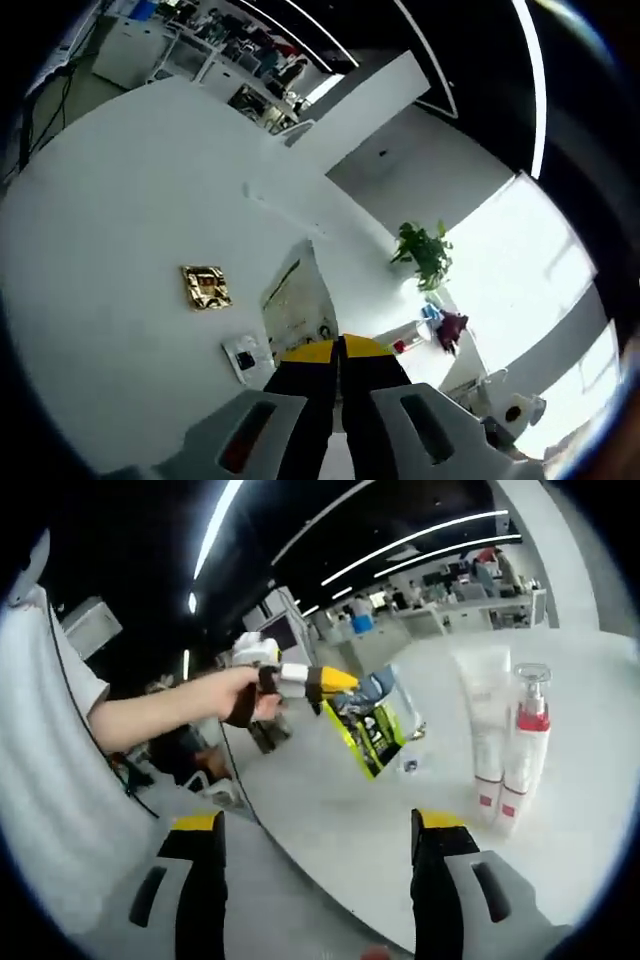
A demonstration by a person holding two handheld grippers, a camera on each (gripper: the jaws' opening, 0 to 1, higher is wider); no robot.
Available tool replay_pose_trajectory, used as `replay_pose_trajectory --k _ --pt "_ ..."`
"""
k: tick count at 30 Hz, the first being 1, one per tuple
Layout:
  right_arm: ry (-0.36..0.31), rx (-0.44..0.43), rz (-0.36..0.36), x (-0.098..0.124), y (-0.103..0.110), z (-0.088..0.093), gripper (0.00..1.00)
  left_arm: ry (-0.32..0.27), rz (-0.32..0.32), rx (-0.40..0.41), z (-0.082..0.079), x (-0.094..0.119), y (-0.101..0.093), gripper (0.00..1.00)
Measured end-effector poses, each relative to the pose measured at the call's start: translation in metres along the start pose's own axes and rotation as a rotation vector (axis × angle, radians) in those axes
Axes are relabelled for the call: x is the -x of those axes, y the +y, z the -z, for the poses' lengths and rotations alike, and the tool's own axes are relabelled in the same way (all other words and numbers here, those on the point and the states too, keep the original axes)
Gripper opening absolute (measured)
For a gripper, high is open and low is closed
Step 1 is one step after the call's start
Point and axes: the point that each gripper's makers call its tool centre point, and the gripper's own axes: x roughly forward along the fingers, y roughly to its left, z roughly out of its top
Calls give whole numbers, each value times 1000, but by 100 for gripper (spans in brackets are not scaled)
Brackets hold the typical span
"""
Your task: Arrange the skincare products in the storage area until every visible bottle or jar stands upright without overlapping.
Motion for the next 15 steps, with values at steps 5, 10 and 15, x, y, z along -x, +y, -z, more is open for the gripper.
replay_pose_trajectory --k 5,10,15 --pt "-126 -233 -145 -20 7 -15 77 -7 67 -31 -2 21 -31 4" --pt "-161 -316 -166 -23 -4 -16 77 -9 111 -56 0 34 -53 4" --pt "-191 -381 -201 -27 -1 -19 76 -11 149 -63 3 42 -71 4"
